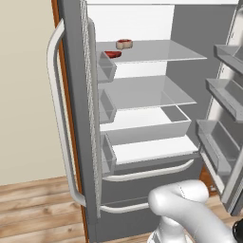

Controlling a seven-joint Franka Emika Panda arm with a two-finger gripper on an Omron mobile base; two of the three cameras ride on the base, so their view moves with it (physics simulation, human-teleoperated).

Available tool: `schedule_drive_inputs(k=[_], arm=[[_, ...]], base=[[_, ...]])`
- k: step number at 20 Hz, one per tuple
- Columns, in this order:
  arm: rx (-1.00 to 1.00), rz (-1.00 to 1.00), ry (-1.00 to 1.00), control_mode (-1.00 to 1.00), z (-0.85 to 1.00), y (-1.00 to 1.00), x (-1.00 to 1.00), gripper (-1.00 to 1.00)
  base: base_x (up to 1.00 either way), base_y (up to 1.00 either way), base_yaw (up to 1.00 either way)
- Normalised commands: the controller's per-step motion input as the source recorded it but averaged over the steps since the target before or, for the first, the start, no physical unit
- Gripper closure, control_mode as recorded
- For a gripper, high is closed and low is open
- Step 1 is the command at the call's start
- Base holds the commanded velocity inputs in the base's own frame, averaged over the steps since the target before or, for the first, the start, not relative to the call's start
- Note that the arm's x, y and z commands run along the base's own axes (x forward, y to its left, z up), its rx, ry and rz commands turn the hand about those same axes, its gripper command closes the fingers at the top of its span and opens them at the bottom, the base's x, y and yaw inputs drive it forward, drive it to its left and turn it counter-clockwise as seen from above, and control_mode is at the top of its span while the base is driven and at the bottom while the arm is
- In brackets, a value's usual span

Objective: Place the steak on the counter behind the older steak on the same shelf of the fridge to maintain FIFO order. Close the fridge door when finished.

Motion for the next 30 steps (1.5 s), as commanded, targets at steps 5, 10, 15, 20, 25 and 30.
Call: schedule_drive_inputs(k=[5,10,15,20,25,30], arm=[[0.0,0.11,0.03,-1.0,0.0,0.74,0.39,-1.0],[0.0,0.04,0.04,-1.0,0.0,0.75,0.58,-1.0],[0.0,0.02,0.03,-1.0,0.0,0.71,0.64,-1.0],[0.0,0.0,0.03,-1.0,0.0,0.58,0.77,-1.0],[0.0,0.0,0.03,-1.0,0.0,0.55,0.79,-1.0],[0.0,-0.02,0.0,-1.0,0.0,0.44,0.74,-1.0]], base=[[0.0,0.0,0.0],[0.0,0.0,0.0],[0.0,0.0,0.0],[0.0,0.0,0.0],[0.0,0.0,0.0],[0.0,0.0,0.0]])
